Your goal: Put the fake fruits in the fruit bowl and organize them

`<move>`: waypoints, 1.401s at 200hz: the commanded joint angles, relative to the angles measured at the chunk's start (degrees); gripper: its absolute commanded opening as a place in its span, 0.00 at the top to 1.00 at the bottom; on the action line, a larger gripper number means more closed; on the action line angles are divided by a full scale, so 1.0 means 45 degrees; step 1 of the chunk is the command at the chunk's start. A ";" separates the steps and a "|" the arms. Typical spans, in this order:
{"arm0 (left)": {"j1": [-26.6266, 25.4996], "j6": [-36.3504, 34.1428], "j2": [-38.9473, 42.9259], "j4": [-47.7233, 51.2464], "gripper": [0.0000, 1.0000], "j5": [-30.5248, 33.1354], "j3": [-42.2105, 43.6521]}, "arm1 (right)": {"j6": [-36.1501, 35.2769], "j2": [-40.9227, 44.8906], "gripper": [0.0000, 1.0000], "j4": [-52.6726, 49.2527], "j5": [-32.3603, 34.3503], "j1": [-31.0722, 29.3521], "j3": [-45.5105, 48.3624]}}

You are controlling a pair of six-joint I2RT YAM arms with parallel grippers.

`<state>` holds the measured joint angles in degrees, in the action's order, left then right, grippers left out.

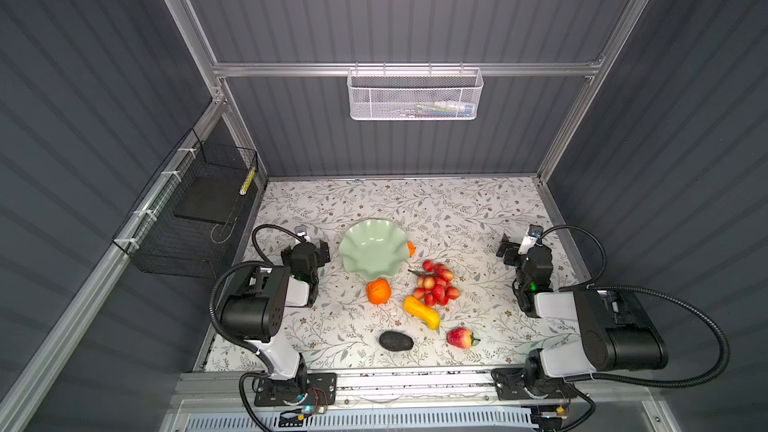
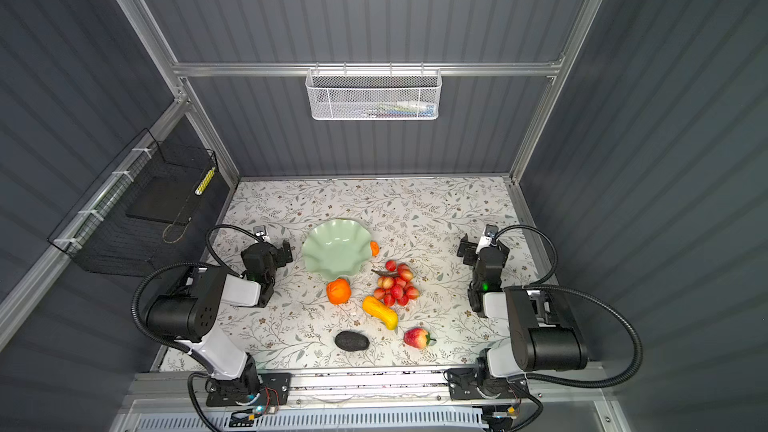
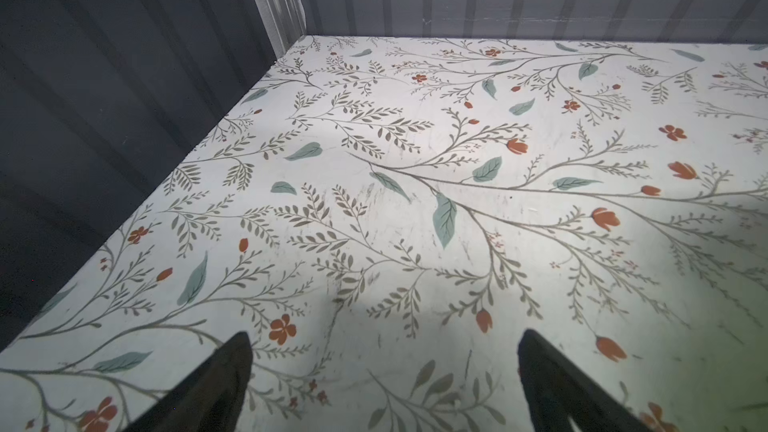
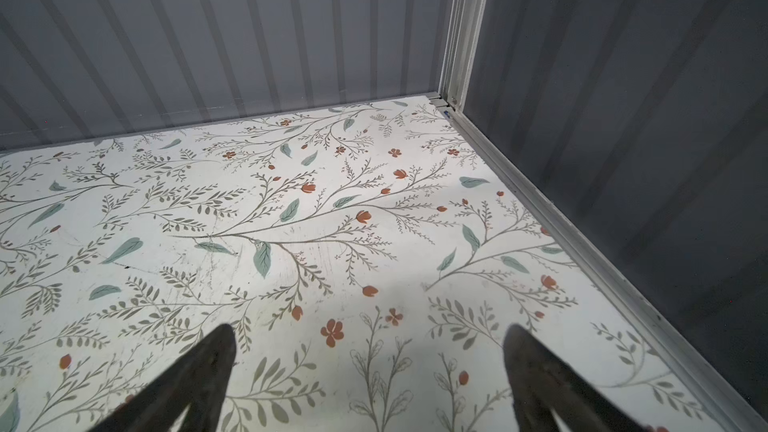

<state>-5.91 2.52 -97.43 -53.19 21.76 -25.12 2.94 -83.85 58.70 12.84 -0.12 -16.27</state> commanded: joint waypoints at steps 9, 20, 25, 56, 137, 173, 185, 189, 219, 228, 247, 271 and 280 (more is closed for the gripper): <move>0.0054 -0.0247 -0.0234 -0.0289 0.00 -0.0106 -0.0198 | -0.0009 -0.0040 0.01 0.0218 -0.0080 0.0046 -0.0173; 0.0057 -0.0264 -0.0223 -0.0289 0.00 -0.0098 -0.0198 | -0.0009 -0.0047 0.01 0.0218 -0.0071 0.0046 -0.0173; 0.0045 -0.0250 -0.0224 -0.0274 0.00 -0.0105 -0.0193 | -0.0009 -0.0038 0.01 0.0218 -0.0071 0.0046 -0.0173; 0.0045 -0.0266 -0.0224 -0.0289 0.00 -0.0102 -0.0198 | -0.0009 -0.0038 0.01 0.0220 -0.0079 0.0046 -0.0173; 0.0044 -0.0268 -0.0224 -0.0290 0.00 -0.0097 -0.0198 | 0.0011 -0.0016 0.01 0.0250 -0.0080 0.0044 -0.0155; 0.0054 -0.0258 -0.0224 -0.0262 0.00 -0.0122 -0.0207 | 0.0010 0.0036 0.01 0.0840 0.0007 0.0027 0.0134; 0.0048 -0.0248 -0.0205 -0.0247 0.00 -0.0122 -0.0201 | -0.0067 0.0237 0.01 0.1452 0.0082 -0.0011 0.0544; 0.0045 -0.0266 -0.0187 -0.0343 0.00 -0.0080 -0.0153 | -0.0067 0.0357 0.01 0.1545 0.0150 -0.0026 0.0632; 0.0044 -0.0113 0.0860 -0.0225 0.00 0.0170 0.0266 | -0.0198 0.2069 0.01 -0.0121 0.0312 -0.0167 0.0593; 0.0044 -0.0226 0.1237 -0.0072 0.00 0.0039 0.0309 | -0.0223 0.2676 0.01 -0.1193 0.0365 -0.0208 0.0282; 0.0044 -0.0351 0.2253 0.0962 0.00 -0.0237 0.0171 | 0.0287 0.3779 0.01 -0.3529 0.0812 -0.0227 -0.0601; 0.0044 0.0553 0.3642 0.2976 0.00 0.0670 -0.0451 | 0.1513 0.4303 0.01 -0.5692 -0.1083 -0.0227 -0.1899; 0.0053 0.1219 0.4135 0.3567 0.00 0.1073 -0.0665 | 0.3301 0.4298 0.01 -0.5727 -0.0931 -0.0209 -0.2072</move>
<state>-5.91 3.09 -83.94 -46.06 22.50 -24.93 5.98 -65.36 42.59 12.49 -0.82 -22.04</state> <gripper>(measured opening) 0.997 0.989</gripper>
